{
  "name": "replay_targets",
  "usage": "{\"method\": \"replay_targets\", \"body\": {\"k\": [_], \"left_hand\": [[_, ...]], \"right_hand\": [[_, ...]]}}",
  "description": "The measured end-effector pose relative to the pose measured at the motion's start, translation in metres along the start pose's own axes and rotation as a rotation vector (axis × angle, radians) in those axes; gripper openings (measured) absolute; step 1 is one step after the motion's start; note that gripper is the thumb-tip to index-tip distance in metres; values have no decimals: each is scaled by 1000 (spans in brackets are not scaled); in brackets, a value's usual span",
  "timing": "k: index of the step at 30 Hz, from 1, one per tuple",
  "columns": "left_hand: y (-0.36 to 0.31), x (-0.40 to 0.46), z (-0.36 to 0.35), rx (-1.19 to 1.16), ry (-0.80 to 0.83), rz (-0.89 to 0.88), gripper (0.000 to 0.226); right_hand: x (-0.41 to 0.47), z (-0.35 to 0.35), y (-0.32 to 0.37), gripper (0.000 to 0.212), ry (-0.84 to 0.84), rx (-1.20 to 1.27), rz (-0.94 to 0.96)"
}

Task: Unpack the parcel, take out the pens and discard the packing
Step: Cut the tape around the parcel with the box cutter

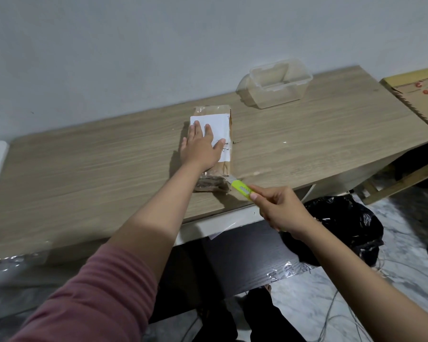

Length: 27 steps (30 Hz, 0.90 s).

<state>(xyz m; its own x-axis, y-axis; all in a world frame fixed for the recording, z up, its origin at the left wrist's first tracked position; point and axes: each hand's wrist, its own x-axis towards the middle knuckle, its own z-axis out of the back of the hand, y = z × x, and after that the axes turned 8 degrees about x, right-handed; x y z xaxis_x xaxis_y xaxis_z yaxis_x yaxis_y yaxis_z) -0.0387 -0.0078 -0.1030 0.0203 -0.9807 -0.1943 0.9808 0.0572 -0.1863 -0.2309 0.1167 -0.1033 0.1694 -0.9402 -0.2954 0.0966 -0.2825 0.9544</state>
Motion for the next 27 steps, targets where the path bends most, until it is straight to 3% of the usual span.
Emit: {"method": "replay_targets", "body": {"k": [10,17,23,27], "left_hand": [[-11,1,6,37,-50,123,75],[-16,2,17,211,-208,82,57],[-19,-3,10,148,-128,181,69],[5,-13,2,38,-43,-105,62]], "right_hand": [[3,-4,8,27,-124,-12,19],[13,7,11,25,-129,-79,21],[19,9,11,26,-151,-83,-3],[28,11,16,26,-172,-72,-13]]}}
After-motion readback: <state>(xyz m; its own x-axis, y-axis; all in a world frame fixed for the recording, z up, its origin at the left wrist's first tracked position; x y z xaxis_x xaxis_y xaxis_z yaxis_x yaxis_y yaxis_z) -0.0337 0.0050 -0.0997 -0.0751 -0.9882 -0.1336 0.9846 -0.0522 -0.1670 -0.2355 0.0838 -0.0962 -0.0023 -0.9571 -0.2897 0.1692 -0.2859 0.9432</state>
